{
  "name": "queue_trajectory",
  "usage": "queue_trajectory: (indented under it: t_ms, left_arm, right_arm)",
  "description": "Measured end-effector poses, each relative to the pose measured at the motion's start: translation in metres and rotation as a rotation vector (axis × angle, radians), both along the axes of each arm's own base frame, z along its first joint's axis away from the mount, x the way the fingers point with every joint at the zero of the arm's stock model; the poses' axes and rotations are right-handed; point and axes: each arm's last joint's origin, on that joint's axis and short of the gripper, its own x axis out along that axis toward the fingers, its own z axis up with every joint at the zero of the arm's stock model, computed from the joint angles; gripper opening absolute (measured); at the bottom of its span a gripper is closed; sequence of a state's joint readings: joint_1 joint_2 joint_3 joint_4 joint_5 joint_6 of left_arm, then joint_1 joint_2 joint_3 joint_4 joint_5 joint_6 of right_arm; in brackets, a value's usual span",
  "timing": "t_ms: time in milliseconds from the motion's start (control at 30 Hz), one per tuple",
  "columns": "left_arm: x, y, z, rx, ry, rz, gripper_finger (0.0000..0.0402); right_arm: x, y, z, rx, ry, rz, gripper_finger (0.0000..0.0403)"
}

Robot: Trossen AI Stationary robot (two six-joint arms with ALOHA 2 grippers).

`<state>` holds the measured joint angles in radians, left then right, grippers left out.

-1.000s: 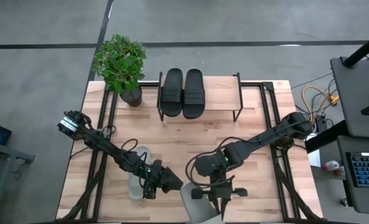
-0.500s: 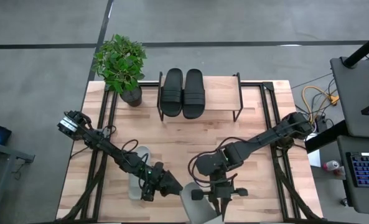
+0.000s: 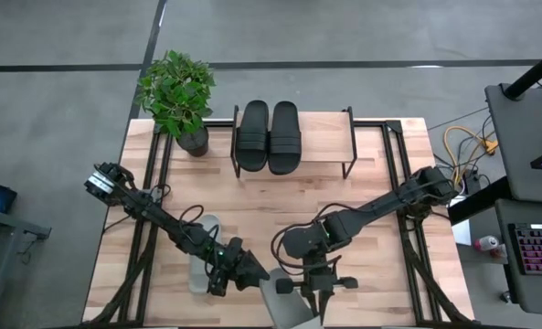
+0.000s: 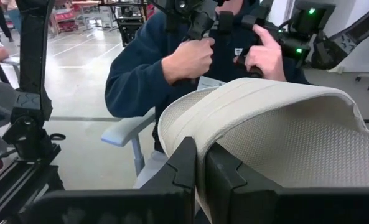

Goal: Pick and place slides into the shelf
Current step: Put the right gray slide on the shelf

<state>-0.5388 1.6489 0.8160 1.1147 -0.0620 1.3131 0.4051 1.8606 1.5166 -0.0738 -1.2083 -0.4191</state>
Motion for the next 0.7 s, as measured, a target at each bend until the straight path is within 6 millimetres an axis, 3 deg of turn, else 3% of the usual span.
queue_trajectory:
  t_ms: [267, 600, 700]
  left_arm:
    - [0.0006, 0.0000, 0.0007, -0.021, 0.011, -0.009, 0.0241]
    - [0.0026, -0.0006, -0.0027, 0.002, 0.053, -0.009, 0.0088]
    - [0.0061, -0.0011, -0.0025, 0.020, 0.084, -0.008, 0.0060]
  right_arm:
    - [0.0007, -0.0004, 0.0010, 0.006, -0.014, -0.002, 0.0009]
    - [0.0019, -0.0016, 0.0029, 0.018, -0.032, 0.001, 0.0009]
    - [0.0020, -0.0015, 0.0032, 0.020, -0.036, 0.001, 0.0009]
